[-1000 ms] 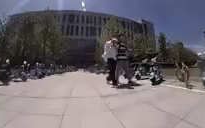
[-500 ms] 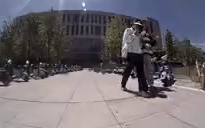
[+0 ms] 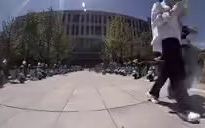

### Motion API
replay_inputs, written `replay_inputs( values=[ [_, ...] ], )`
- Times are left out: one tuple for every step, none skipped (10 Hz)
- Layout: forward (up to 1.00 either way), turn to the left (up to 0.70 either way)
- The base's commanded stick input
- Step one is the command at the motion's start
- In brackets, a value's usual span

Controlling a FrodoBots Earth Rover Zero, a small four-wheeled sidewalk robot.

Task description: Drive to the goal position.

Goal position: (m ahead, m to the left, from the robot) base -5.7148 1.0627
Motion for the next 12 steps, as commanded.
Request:
replay_inputs(
  values=[
    [0.70,0.00],
    [0.70,0.17],
    [0.70,0.35],
    [0.70,0.35],
    [0.70,0.35],
    [0.70,0.35],
    [0.70,0.26],
    [0.70,0.16],
    [0.70,0.07],
    [0.70,0.03],
    [0.70,0.02],
    [0.70,0.00]
  ],
)
